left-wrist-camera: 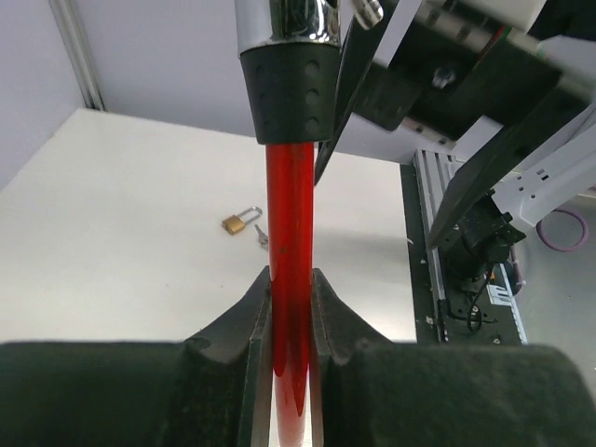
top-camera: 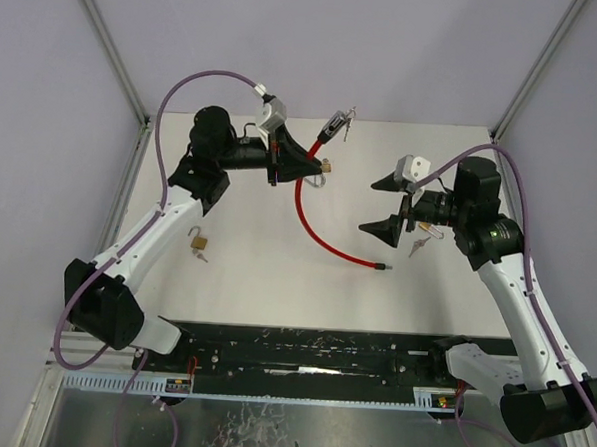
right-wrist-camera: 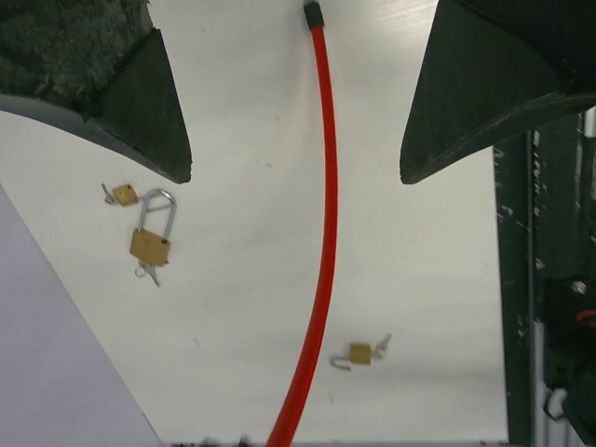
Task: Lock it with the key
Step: Pick up the lock from the center of the board.
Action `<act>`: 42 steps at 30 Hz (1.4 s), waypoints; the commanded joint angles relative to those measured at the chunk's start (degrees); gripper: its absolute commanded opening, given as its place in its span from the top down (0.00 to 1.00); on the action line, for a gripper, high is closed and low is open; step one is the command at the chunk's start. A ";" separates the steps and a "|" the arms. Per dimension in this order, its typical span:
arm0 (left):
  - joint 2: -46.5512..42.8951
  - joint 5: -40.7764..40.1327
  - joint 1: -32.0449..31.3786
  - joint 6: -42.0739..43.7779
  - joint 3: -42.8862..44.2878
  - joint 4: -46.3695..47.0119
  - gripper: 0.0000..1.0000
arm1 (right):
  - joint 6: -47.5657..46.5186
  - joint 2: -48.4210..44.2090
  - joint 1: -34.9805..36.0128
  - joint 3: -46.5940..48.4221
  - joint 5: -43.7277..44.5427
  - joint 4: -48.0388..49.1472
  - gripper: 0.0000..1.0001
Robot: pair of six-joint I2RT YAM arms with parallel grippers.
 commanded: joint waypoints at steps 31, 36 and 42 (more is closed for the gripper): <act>1.58 11.78 5.89 -6.32 21.44 3.31 0.99 | -61.90 15.06 7.20 5.66 1.32 -17.25 0.05; -2.90 -9.92 1.95 15.34 20.53 -12.14 1.00 | -12.65 14.14 0.48 16.72 -11.23 1.62 0.08; -5.74 -28.64 -3.96 20.73 17.39 -11.03 1.00 | 49.89 15.55 -4.86 19.66 -16.03 43.01 0.12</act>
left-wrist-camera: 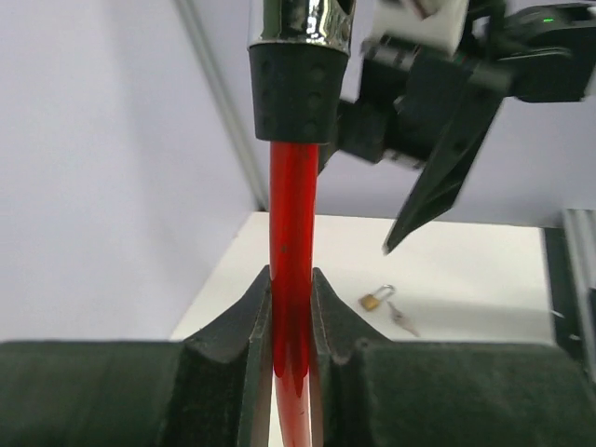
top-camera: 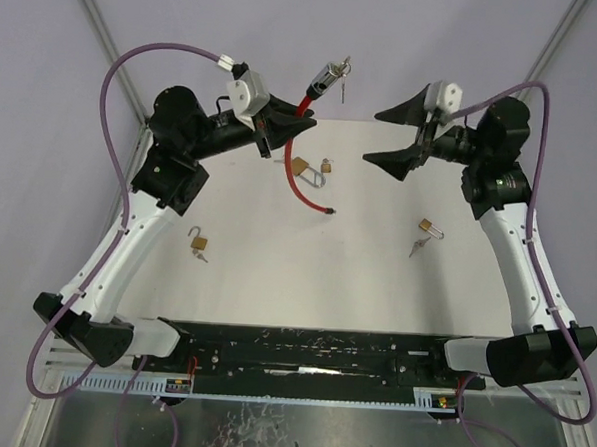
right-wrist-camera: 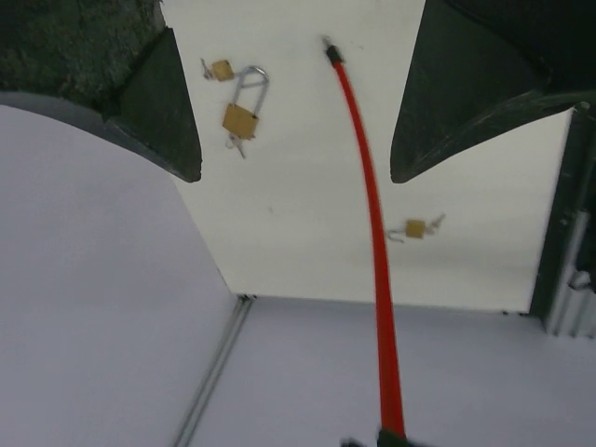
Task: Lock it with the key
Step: Pick up the lock from the center of the board.
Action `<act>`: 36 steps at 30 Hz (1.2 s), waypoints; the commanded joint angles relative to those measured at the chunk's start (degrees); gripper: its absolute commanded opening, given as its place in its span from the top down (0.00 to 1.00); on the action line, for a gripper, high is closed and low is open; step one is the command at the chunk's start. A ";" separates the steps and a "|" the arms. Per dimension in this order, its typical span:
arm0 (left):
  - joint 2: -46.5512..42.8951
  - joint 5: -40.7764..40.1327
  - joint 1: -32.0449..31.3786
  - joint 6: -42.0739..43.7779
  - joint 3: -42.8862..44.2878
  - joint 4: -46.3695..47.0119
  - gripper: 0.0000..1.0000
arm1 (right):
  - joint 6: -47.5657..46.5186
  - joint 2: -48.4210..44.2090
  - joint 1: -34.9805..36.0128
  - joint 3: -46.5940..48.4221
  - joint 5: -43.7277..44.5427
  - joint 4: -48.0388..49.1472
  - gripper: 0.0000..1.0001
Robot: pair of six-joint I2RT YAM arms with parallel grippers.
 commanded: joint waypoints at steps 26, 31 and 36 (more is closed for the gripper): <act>3.29 -60.98 -26.21 8.12 -3.81 3.75 1.00 | 80.62 0.04 0.46 -0.61 8.83 46.86 0.44; 4.23 -62.54 -28.13 8.13 -3.51 3.67 1.00 | 74.51 0.38 1.30 0.49 11.82 38.28 0.44; 4.95 -64.30 -30.11 8.92 -3.33 3.75 1.00 | 71.45 0.48 1.54 0.97 14.27 33.71 0.42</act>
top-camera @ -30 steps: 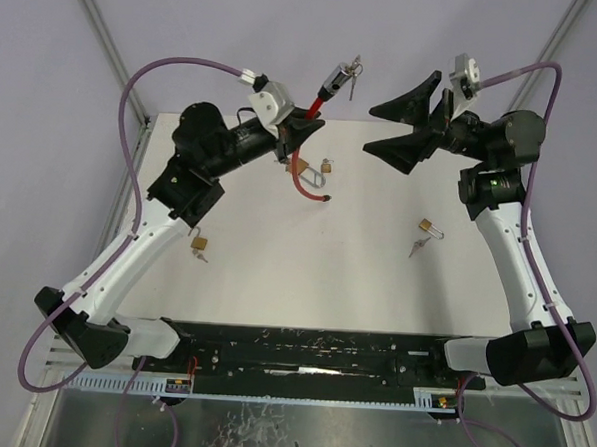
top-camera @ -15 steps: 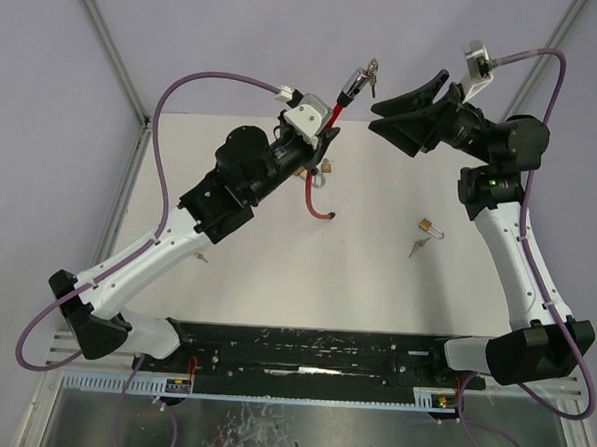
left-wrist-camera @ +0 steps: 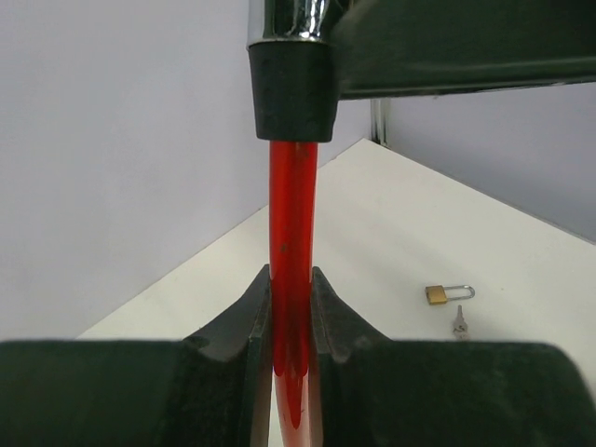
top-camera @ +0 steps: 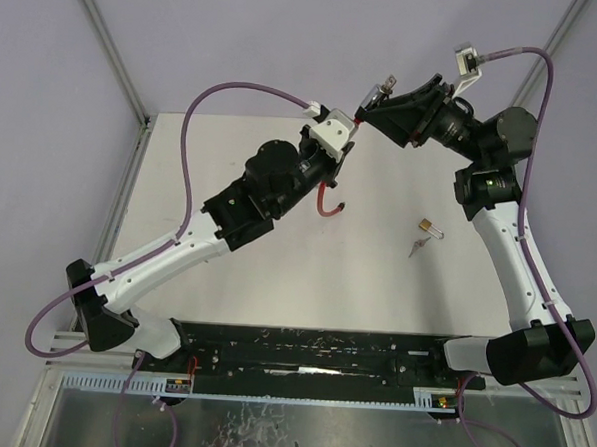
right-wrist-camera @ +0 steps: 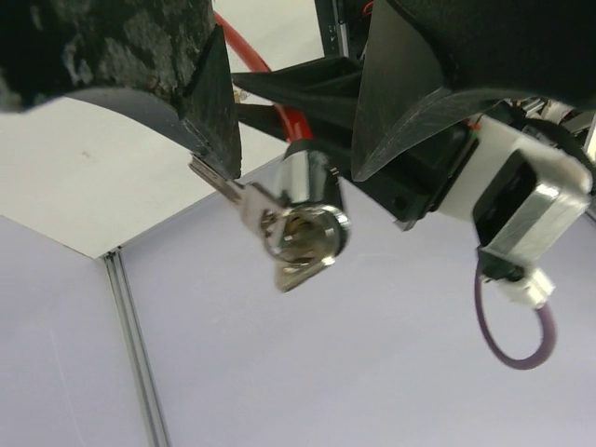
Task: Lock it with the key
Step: Pick up the lock from the center of the board.
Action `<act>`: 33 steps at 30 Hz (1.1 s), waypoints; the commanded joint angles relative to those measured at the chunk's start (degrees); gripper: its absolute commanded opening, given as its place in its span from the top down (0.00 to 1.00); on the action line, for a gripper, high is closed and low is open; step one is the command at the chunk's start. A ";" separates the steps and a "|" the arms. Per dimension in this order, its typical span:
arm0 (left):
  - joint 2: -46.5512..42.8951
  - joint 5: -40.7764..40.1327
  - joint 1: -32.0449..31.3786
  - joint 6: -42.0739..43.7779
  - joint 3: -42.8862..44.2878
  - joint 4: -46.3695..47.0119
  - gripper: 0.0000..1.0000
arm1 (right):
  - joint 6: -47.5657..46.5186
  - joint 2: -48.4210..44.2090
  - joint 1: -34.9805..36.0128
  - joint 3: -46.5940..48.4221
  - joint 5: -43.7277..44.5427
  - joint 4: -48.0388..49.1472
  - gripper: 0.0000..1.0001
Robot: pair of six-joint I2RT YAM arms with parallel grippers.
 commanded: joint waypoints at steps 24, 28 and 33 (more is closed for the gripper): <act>-0.63 4.79 -3.25 1.36 3.48 0.82 1.00 | -0.25 -2.28 -0.27 -1.67 -5.87 14.06 0.89; -1.91 26.53 0.64 -0.91 5.84 -4.32 1.00 | 4.86 -0.32 -0.43 -1.66 -11.94 27.31 0.93; 0.70 52.02 8.15 -8.08 11.26 -8.60 1.00 | 14.42 2.90 -0.35 0.88 -17.16 40.71 0.96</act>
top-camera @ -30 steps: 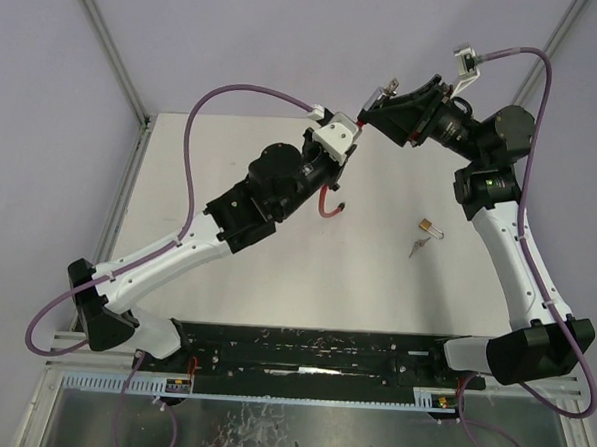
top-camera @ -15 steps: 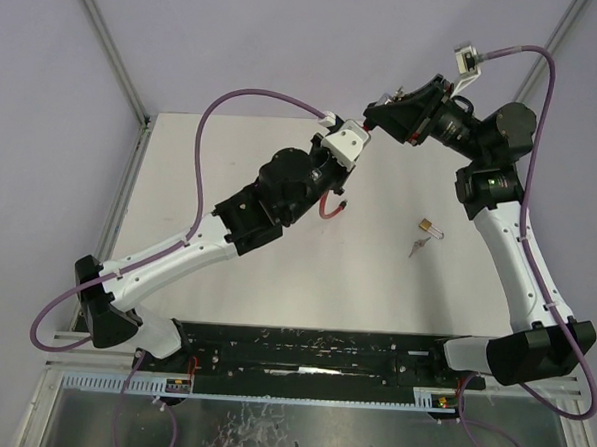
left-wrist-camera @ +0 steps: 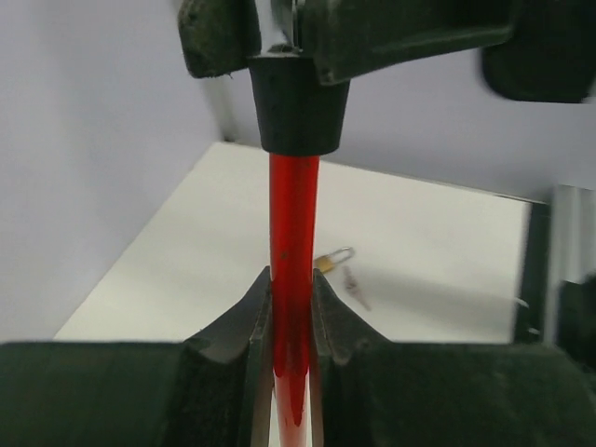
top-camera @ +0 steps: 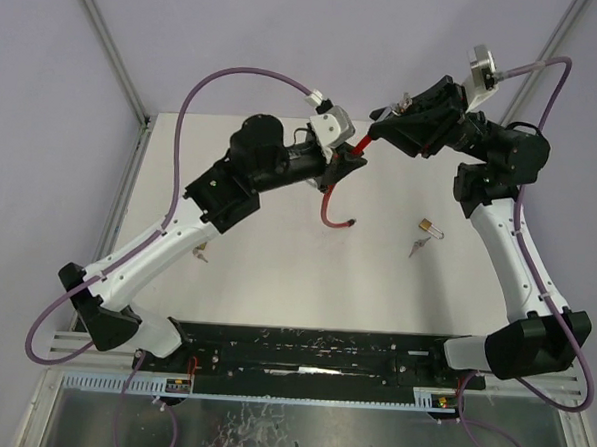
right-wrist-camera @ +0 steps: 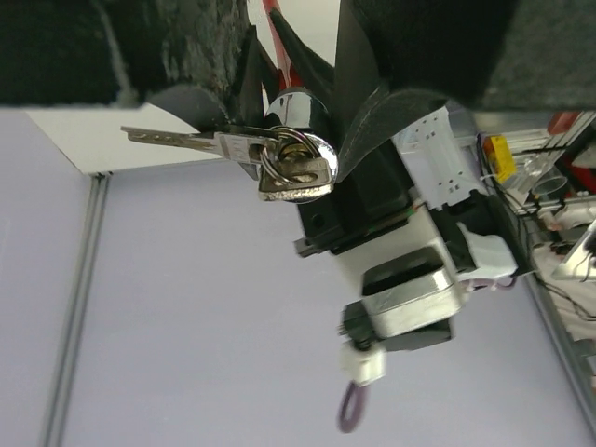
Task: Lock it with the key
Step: Pick up the lock from the center of the board.
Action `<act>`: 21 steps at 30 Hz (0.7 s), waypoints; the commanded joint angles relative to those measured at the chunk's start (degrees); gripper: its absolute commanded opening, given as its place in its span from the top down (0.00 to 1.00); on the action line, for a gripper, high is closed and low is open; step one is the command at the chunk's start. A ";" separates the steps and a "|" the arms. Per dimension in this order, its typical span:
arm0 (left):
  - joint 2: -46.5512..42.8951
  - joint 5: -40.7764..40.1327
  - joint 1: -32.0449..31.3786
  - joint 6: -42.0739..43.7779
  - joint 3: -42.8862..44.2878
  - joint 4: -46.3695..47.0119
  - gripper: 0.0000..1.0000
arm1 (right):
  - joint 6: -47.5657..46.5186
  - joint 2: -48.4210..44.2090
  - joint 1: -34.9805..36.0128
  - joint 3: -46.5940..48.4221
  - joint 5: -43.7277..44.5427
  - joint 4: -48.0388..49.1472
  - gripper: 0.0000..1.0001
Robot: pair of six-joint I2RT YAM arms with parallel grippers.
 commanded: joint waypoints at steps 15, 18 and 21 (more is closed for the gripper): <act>3.03 42.04 9.29 -22.89 -2.45 18.57 0.52 | 19.84 5.79 0.55 4.48 -8.32 28.46 1.00; 3.97 42.65 9.49 -23.42 -2.96 19.00 0.51 | 20.35 6.10 0.59 4.61 -8.21 28.72 1.00; 4.82 43.40 9.84 -24.57 -3.87 20.80 0.50 | 21.20 6.27 0.54 4.89 -8.18 29.48 1.00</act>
